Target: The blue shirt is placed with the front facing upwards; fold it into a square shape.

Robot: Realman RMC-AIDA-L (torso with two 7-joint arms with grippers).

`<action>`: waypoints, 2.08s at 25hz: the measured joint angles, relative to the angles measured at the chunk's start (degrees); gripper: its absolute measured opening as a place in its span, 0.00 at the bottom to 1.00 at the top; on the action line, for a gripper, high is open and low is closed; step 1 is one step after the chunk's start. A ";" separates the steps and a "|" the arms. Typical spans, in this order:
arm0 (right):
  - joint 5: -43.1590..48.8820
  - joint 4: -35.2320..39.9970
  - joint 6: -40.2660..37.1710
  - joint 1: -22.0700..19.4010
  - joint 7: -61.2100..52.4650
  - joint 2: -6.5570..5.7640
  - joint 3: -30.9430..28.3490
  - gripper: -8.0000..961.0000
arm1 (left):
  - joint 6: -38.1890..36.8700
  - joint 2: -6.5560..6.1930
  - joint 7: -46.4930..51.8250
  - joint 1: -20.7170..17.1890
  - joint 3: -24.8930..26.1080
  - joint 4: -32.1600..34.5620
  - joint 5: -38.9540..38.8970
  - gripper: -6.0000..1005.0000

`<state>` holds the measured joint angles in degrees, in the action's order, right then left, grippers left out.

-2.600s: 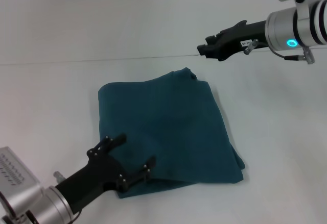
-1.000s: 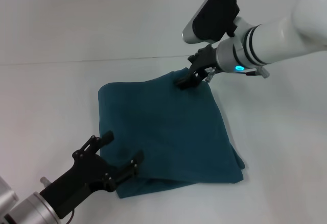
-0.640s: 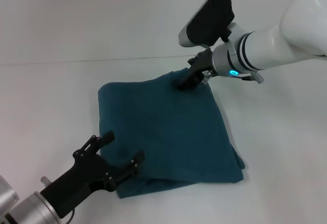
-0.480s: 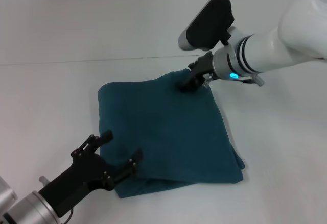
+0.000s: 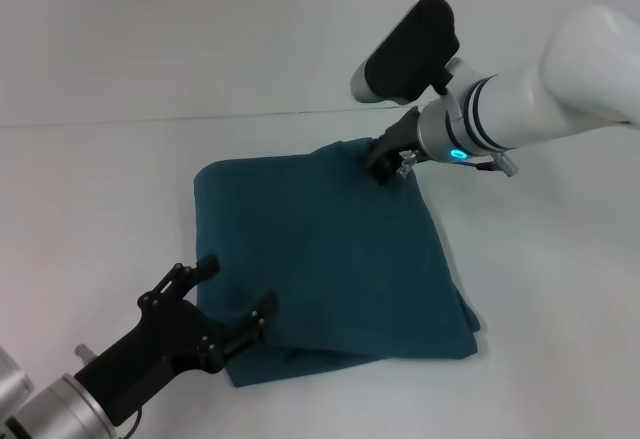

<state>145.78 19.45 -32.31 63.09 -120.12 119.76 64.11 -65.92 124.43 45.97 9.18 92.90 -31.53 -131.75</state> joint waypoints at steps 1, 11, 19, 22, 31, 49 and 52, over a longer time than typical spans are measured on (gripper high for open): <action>0.07 0.29 -0.57 -0.12 -0.96 -0.13 0.00 0.35 | 0.00 0.02 -0.02 -0.01 0.00 0.00 0.00 0.93; 5.58 7.44 -9.41 -2.90 -9.93 -0.13 0.19 0.02 | 0.00 0.01 -0.25 0.01 0.00 0.03 0.00 0.93; 9.92 11.74 -11.66 -5.77 -14.77 -0.15 0.25 0.02 | -0.09 -0.08 -0.96 -0.24 -0.10 0.15 0.21 0.93; 9.74 14.66 -12.06 -7.42 -14.66 0.16 0.56 0.02 | -0.18 -0.14 -0.97 -0.29 -0.09 0.21 0.36 0.93; 8.57 14.77 -11.50 -7.02 -14.55 0.45 3.93 0.02 | -0.60 -0.16 -0.98 -0.22 -0.20 0.28 0.53 0.93; 2.24 22.87 -13.79 -11.19 -15.37 0.41 5.61 0.12 | -0.48 -0.33 -3.61 -1.59 -0.61 0.98 1.39 0.93; -1.01 29.54 -14.20 -15.39 -14.96 0.37 7.54 0.19 | 0.60 -0.31 -3.76 -1.68 -0.62 0.91 2.02 0.93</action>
<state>144.77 49.00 -46.51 47.69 -135.08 120.13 71.66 -65.31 124.12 42.21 7.51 92.29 -30.63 -129.72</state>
